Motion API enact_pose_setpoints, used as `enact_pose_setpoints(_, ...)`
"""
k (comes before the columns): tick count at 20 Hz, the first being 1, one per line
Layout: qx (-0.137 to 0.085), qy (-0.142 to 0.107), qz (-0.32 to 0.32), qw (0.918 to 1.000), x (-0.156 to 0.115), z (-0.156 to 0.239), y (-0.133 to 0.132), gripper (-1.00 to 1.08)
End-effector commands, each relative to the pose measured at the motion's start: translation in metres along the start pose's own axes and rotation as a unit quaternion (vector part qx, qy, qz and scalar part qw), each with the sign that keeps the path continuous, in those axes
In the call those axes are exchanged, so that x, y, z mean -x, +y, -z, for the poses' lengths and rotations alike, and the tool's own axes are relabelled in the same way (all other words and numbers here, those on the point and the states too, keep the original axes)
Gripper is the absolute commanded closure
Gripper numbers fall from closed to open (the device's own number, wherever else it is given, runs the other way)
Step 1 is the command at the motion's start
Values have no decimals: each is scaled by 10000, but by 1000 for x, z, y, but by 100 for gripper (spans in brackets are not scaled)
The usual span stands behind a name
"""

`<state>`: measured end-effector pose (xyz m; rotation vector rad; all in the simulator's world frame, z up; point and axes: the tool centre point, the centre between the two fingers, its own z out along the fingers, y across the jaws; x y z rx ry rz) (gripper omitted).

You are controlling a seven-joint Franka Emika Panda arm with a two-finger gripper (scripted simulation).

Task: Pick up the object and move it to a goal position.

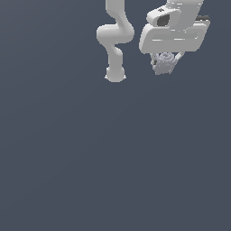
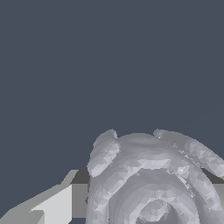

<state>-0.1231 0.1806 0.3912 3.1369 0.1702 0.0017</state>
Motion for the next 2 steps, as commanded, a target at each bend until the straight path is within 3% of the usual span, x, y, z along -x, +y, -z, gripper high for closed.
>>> enact_pose_setpoints(1,-1,-6,-4,10000,0,3,-1,108)
enact_pose_setpoints(2,-1,-6,-4,10000,0,3,-1,108)
